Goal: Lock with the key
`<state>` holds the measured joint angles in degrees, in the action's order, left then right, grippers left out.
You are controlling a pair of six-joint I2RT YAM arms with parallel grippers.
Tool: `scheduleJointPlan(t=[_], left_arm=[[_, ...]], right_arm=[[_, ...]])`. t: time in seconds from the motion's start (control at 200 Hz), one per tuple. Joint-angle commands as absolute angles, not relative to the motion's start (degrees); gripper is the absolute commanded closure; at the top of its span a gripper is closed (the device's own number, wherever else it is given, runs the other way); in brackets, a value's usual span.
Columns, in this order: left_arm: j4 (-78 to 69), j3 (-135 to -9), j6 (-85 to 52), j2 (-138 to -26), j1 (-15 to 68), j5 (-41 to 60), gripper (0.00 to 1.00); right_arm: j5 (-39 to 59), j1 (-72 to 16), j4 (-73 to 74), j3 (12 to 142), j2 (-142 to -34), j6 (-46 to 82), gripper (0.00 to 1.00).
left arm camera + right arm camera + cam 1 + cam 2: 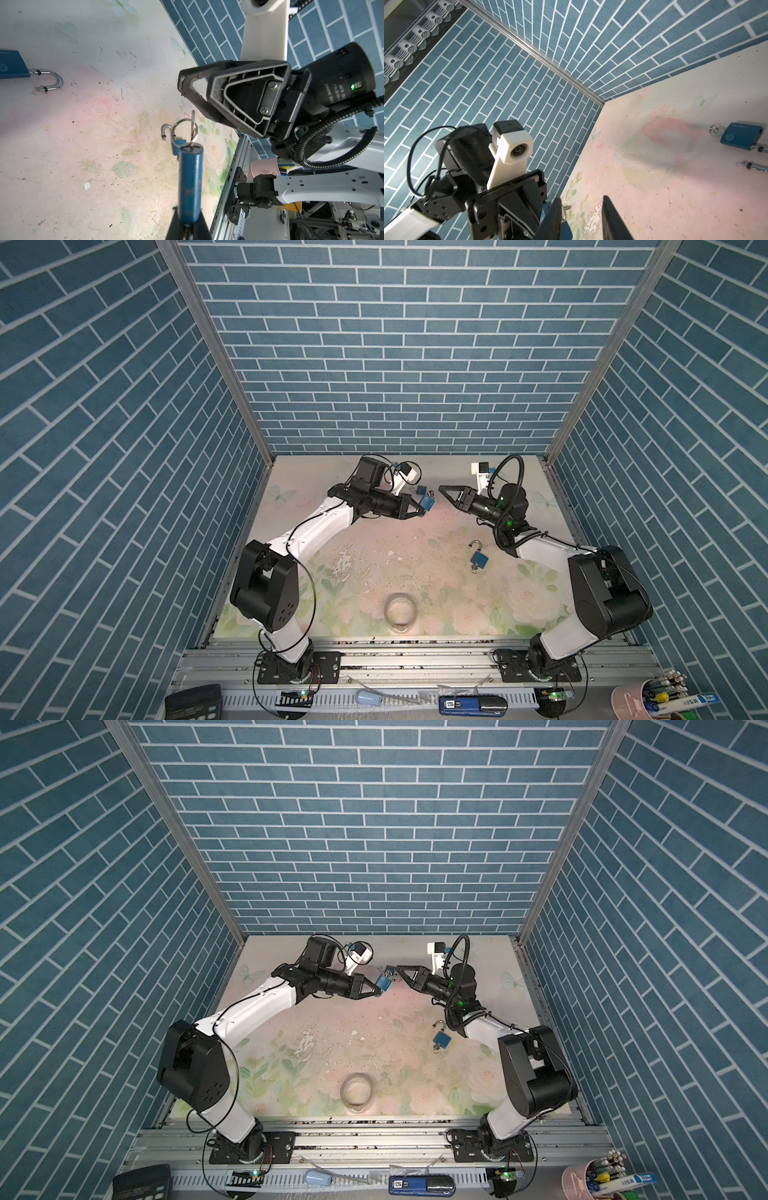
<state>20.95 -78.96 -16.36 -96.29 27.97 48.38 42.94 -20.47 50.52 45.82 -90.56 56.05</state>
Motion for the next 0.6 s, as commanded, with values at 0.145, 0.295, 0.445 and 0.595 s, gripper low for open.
scheduleJointPlan(t=[0.145,0.295,0.445,0.595], left_arm=[[27.61,-82.34,-9.67,-98.23,27.62,50.95,1.0],[26.72,-82.49,-10.28,-98.92,27.6,50.93,1.0],[26.56,-82.96,-10.27,-99.14,27.6,50.86,1.0],[26.64,-83.03,-10.41,-99.14,27.6,50.84,1.0]], right_arm=[[47.71,-20.21,52.98,44.82,-91.13,55.11,0.69],[48.6,-20.3,55.19,44.56,-91.75,56.42,0.7],[48.78,-20.56,55.12,44.66,-92.06,56.78,0.71],[48.08,-20.81,54.48,44.56,-92.61,56.08,0.71]])
